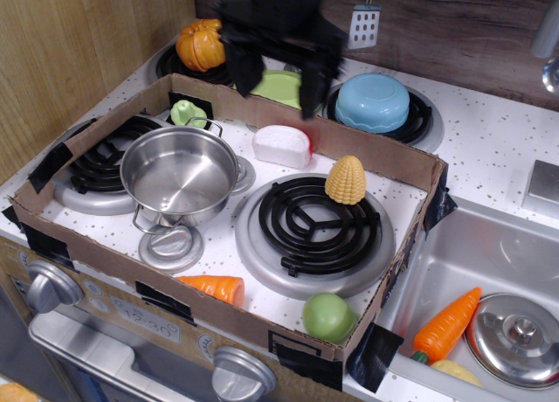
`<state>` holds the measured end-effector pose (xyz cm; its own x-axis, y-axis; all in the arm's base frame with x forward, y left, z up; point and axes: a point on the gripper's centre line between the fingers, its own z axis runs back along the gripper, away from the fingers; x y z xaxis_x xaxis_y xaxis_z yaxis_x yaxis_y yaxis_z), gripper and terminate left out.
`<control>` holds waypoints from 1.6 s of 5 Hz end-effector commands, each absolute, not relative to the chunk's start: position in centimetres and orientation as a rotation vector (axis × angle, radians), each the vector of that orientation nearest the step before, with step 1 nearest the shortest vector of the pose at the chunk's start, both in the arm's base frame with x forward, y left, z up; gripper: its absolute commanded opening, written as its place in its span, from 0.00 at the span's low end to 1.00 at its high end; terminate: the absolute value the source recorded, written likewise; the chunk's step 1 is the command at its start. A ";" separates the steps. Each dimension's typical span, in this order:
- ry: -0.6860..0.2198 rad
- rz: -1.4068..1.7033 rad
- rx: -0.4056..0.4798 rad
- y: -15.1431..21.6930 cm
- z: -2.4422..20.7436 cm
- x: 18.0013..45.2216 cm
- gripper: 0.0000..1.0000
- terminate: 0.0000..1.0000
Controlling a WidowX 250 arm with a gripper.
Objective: Put broccoli in pot
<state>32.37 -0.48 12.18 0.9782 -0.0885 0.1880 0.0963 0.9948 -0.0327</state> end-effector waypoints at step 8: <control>-0.288 0.121 -0.020 9.9 8.6 39.2 1.00 0.00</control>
<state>38.76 9.33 6.68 0.9646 0.1262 0.2317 -0.1181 0.9918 -0.0485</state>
